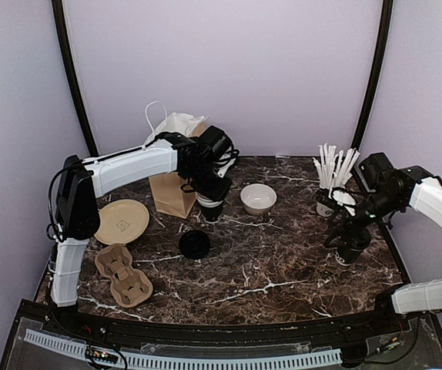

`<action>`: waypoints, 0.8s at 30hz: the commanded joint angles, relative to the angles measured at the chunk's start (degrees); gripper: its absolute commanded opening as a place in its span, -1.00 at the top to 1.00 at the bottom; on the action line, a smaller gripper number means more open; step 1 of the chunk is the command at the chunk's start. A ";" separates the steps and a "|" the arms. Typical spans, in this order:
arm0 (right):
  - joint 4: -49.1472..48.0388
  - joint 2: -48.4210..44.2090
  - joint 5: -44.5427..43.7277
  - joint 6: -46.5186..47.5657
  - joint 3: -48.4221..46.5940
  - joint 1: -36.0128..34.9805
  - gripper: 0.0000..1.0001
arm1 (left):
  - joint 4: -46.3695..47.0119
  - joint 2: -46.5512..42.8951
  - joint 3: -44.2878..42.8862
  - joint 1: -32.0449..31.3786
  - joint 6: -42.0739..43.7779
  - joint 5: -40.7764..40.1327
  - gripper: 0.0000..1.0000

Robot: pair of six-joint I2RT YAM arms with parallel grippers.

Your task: Pack the takeout coffee

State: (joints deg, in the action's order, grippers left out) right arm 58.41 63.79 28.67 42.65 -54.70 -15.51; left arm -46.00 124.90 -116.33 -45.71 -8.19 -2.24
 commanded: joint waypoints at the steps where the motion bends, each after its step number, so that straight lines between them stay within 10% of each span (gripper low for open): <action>1: -1.34 0.19 -0.19 -1.16 0.15 -0.99 -0.59 | -2.26 -0.54 -1.03 0.49 -0.51 -0.97 0.83; 12: -4.36 0.87 4.26 -3.00 -2.17 -4.00 -0.72 | -5.61 -1.41 -5.86 0.14 -2.01 4.88 1.00; 24: -28.91 12.08 7.68 -19.63 -8.38 -13.86 -0.97 | -0.59 -13.92 -1.59 -0.98 -8.59 21.86 1.00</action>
State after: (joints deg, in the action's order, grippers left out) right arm 42.24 71.83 33.95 31.42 -59.86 -27.70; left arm -49.56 120.31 -120.42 -46.11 -13.30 11.75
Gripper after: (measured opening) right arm 0.985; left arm 0.042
